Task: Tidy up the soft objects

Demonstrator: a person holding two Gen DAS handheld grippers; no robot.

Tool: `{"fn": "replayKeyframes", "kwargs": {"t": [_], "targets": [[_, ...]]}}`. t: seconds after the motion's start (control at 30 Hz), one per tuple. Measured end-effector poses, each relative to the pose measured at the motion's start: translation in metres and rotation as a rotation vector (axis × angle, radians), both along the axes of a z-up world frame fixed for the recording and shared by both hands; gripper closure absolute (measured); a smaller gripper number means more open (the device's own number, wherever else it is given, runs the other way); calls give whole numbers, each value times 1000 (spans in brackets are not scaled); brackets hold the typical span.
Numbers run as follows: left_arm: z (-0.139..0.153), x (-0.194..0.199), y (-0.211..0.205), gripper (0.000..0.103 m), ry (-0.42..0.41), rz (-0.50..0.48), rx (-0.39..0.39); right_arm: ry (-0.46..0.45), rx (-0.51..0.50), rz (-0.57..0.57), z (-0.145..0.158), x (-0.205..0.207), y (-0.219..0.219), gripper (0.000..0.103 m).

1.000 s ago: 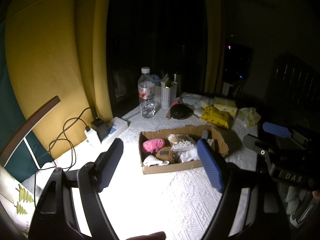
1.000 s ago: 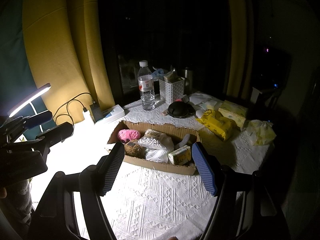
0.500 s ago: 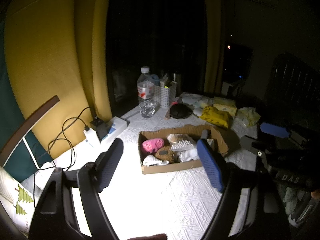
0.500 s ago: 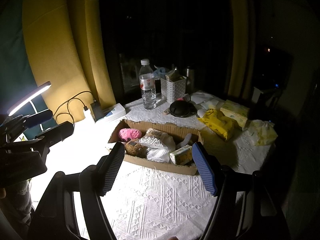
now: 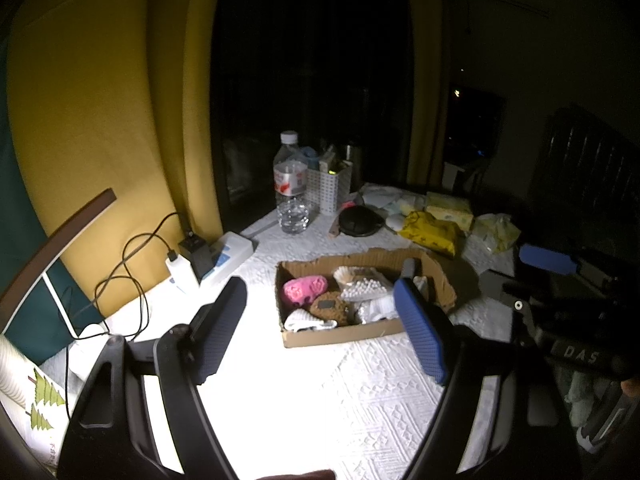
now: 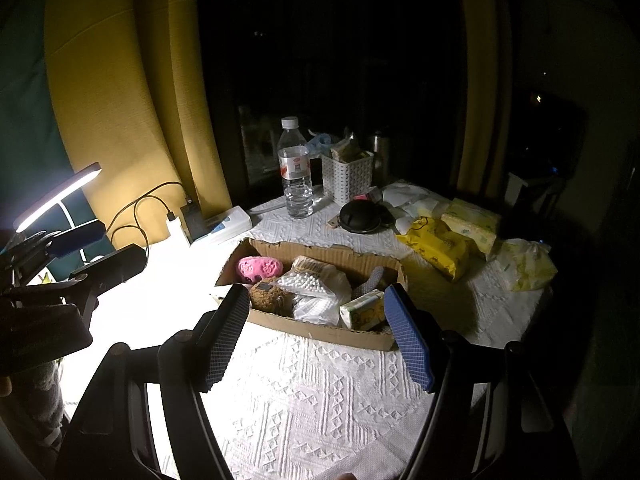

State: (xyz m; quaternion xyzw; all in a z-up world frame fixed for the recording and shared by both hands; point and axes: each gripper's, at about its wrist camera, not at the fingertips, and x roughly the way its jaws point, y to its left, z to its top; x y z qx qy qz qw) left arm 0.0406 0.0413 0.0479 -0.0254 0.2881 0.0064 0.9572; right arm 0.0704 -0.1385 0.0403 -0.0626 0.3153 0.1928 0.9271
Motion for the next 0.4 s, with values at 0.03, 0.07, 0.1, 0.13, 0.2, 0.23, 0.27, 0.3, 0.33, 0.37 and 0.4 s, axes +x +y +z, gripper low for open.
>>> {"fn": "replayKeyframes", "kwargs": {"t": [0.03, 0.07, 0.1, 0.13, 0.2, 0.23, 0.27, 0.3, 0.33, 0.37, 0.4], "targets": [[0, 0, 0, 26, 0, 0, 1, 1, 0, 1, 0, 0, 0, 30], [0, 0, 0, 26, 1, 0, 1, 1, 0, 2, 0, 0, -1, 30], [-1, 0, 0, 26, 2, 0, 1, 1, 0, 1, -1, 1, 1, 30], [-1, 0, -1, 26, 2, -2, 1, 2, 0, 1, -1, 1, 0, 30], [-2, 1, -1, 26, 3, -5, 2, 2, 0, 1, -2, 2, 1, 30], [-3, 1, -2, 26, 3, -8, 1, 2, 0, 1, -2, 2, 1, 30], [-3, 1, -2, 26, 3, -10, 1, 3, 0, 2, -2, 2, 1, 30], [-4, 1, -3, 26, 2, -13, 1, 3, 0, 2, -2, 2, 1, 30], [-4, 1, -4, 26, 3, -14, 3, 3, 0, 1, -2, 2, 1, 30], [-5, 2, -4, 26, 3, -15, 2, 3, 0, 2, -2, 2, 1, 30], [-5, 2, -5, 26, 4, -16, 0, 5, 0, 3, -2, 2, 1, 30]]}}
